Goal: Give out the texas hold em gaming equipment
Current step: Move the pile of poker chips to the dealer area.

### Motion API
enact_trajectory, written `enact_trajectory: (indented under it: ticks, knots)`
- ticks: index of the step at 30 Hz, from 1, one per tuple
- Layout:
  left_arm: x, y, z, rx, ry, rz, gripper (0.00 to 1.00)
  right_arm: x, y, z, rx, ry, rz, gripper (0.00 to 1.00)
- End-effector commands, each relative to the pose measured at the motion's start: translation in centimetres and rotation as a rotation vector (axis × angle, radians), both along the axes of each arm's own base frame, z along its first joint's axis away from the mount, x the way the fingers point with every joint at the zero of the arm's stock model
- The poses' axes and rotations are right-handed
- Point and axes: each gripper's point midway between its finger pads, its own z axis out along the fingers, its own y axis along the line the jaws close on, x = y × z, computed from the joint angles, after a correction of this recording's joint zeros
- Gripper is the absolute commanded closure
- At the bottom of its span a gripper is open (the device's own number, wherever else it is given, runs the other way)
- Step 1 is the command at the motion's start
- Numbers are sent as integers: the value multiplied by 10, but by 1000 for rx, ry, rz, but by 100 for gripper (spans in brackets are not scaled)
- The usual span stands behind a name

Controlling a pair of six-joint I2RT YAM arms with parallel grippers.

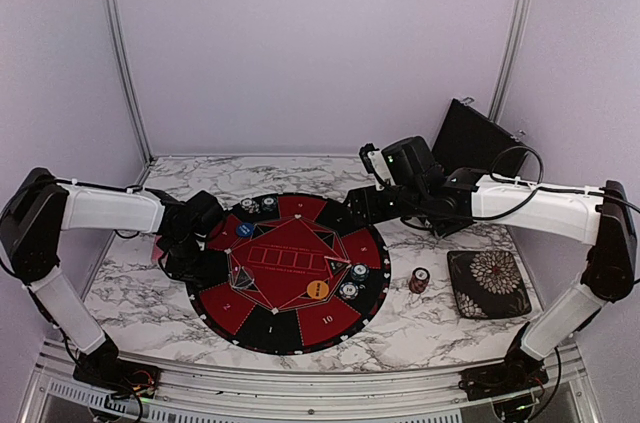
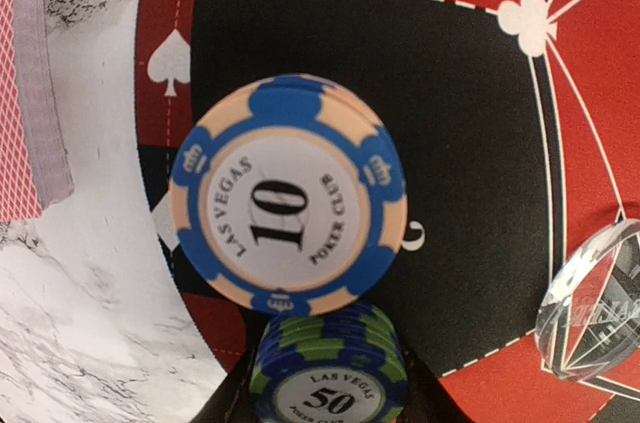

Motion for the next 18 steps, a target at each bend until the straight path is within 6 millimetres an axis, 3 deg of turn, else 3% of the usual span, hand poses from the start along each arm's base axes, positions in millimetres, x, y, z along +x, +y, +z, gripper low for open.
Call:
enact_trajectory:
  ticks: [1, 18]
  knots:
    - [6, -1, -3, -5, 4, -5, 70, 3, -4, 13, 26, -18, -19, 17]
    - [9, 1, -4, -15, 11, -6, 70, 3, -4, 12, 23, -13, -21, 17]
